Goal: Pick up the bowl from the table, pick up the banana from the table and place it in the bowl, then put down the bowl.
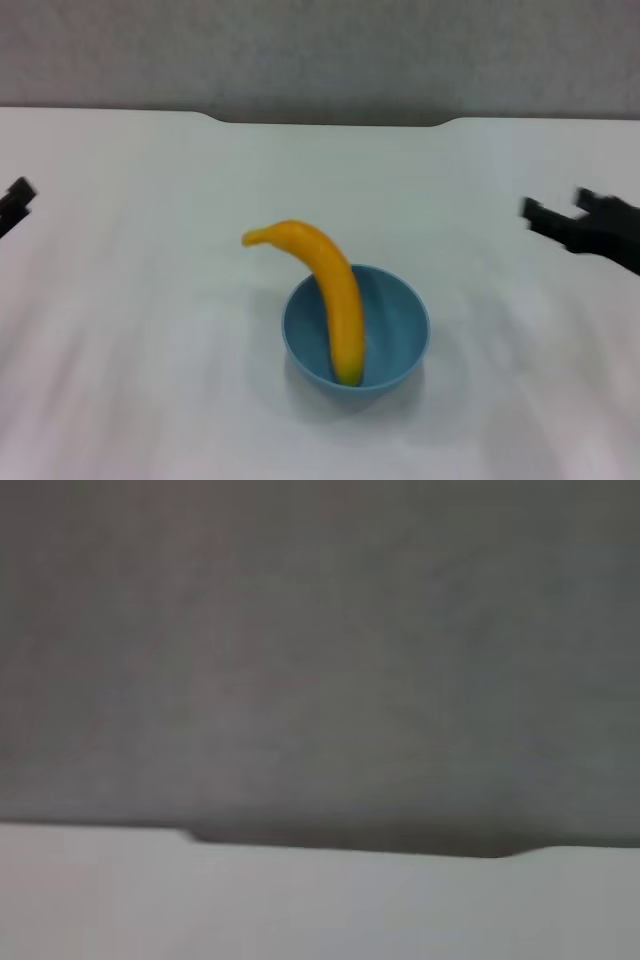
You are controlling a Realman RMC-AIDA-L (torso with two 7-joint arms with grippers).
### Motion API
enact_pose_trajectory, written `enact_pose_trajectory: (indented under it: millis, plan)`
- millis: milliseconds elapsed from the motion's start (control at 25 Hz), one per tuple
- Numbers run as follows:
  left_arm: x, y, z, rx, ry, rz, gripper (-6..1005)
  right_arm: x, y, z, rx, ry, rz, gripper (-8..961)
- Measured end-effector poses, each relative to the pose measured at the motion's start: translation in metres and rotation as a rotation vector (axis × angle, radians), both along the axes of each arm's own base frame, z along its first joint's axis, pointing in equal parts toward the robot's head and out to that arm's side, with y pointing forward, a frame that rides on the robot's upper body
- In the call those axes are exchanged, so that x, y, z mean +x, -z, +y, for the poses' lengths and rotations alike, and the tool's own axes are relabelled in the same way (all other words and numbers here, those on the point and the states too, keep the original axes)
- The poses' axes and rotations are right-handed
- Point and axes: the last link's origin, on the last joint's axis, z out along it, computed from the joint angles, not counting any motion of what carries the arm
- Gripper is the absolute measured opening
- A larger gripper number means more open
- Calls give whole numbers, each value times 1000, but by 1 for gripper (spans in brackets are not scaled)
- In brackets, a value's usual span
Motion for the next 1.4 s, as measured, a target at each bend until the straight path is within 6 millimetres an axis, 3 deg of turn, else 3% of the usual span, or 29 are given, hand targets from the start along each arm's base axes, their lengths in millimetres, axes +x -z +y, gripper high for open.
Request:
enact_pose_trajectory:
  millis: [200,400,600,760,1080,1400]
  plan:
    - [-23,6,-15,43,-51,139,909,45,-4,-23,96,80,39,888]
    - [-38,11,-25,65,-98,175,909,70,-2,-40,166,89,35,888]
    - [-48,26,-31,63,-140,190,908,96,1,-76,292,49,0,888]
    - [-46,38,-31,57,-129,161,908,98,3,-93,349,3,-15,888]
    - [-23,68,-18,-17,-40,127,908,95,15,-93,308,-4,-3,888]
    - [-36,60,-26,38,-78,195,908,101,10,-93,354,43,11,888]
